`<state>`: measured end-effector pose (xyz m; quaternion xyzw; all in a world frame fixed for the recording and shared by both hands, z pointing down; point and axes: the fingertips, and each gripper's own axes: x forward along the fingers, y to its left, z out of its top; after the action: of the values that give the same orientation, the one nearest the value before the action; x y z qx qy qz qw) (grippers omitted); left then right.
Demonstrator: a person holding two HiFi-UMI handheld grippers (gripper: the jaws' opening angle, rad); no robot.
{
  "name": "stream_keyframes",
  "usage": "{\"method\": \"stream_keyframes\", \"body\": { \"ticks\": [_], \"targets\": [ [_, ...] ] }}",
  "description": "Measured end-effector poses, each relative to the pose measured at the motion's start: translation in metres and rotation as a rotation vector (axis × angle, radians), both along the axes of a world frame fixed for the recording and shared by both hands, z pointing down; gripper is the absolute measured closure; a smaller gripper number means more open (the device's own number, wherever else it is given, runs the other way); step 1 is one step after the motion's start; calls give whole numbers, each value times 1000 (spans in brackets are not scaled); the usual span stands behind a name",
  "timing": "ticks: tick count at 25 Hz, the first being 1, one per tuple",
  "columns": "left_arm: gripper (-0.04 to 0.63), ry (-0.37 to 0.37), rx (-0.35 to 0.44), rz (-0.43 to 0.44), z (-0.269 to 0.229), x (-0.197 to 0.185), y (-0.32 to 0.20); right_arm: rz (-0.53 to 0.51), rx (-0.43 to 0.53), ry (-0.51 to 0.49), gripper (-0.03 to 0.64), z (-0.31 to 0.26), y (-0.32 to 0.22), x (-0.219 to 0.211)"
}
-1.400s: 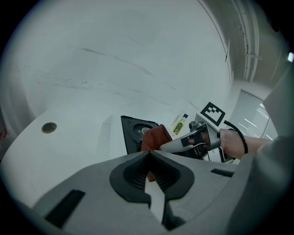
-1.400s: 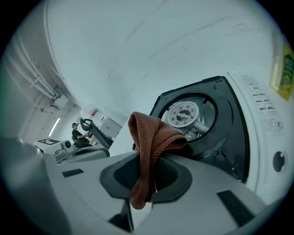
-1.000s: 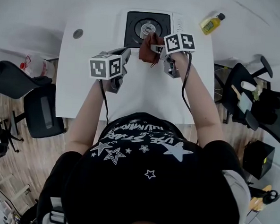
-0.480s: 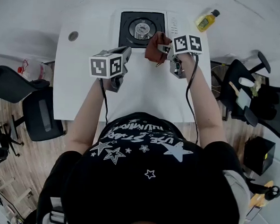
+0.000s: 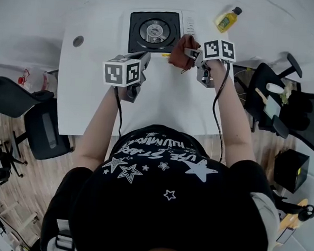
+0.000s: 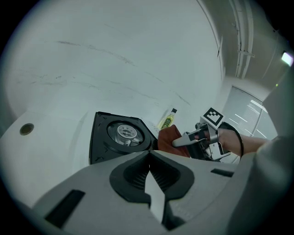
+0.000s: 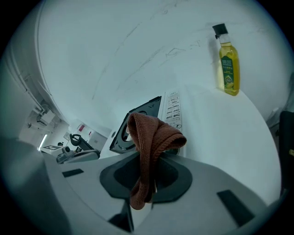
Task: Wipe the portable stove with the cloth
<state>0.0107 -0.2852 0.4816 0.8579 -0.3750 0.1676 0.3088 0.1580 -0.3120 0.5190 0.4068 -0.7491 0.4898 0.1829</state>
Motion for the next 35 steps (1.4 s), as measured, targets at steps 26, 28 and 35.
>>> {"method": "stream_keyframes", "body": {
  "ticks": [26, 28, 35],
  "targets": [
    [588, 24, -14, 95, 4, 38, 5, 223, 1, -5, 557, 2, 19, 83],
    [588, 25, -9, 93, 2, 37, 7, 225, 7, -1, 557, 0, 21, 84],
    [588, 36, 7, 79, -4, 27, 18, 203, 54, 3, 557, -19, 26, 69]
  ]
}}
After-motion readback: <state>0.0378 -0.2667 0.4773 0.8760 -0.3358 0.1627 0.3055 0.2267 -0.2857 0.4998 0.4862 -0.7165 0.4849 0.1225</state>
